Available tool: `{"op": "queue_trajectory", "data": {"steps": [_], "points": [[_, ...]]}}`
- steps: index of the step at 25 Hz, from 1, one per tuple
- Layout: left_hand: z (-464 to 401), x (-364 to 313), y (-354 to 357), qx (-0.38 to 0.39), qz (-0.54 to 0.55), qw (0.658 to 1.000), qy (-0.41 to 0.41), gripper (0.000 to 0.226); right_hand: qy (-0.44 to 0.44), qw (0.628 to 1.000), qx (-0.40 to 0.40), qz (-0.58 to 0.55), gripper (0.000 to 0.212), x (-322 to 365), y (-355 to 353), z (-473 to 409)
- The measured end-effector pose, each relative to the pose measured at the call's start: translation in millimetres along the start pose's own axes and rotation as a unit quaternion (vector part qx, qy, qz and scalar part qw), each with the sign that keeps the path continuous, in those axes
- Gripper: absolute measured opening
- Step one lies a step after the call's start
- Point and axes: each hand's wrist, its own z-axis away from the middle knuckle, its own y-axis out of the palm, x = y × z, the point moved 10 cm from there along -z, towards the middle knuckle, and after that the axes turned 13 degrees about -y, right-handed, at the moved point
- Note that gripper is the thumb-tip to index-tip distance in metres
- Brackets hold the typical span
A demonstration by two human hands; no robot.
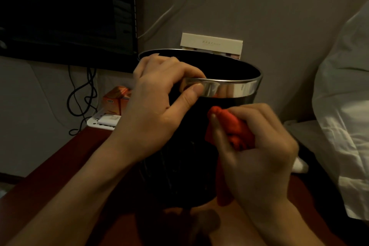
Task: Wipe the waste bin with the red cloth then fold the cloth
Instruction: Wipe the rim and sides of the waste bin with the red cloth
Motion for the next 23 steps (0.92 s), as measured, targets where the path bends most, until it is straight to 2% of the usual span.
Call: {"op": "queue_trajectory", "data": {"steps": [2, 6, 12, 17, 23], "points": [[0.4, 0.1, 0.9, 0.005, 0.005, 1.0, -0.001, 0.01, -0.008, 1.0, 0.009, 0.0, 0.015, -0.8, 0.8, -1.5], [-2.3, -2.3, 1.3, 0.008, 0.008, 1.0, 0.003, 0.01, 0.019, 1.0, -0.023, 0.007, 0.015, -19.6, -19.8, -10.0], [-8.2, 10.1, -9.7, 0.041, 0.05, 0.998, -0.016, 0.013, -0.029, 0.999, 0.011, -0.035, 0.016, 3.9, -2.4, -6.0], [5.5, -21.9, 8.6, 0.023, -0.089, 0.994, 0.052, 0.025, -0.015, 1.0, -0.025, 0.001, 0.014, 0.1, -26.4, -17.5], [5.3, -21.1, 8.3, 0.011, -0.079, 0.996, 0.049, 0.019, -0.012, 1.0, -0.01, 0.007, 0.014, -1.6, -14.8, -11.0]]}}
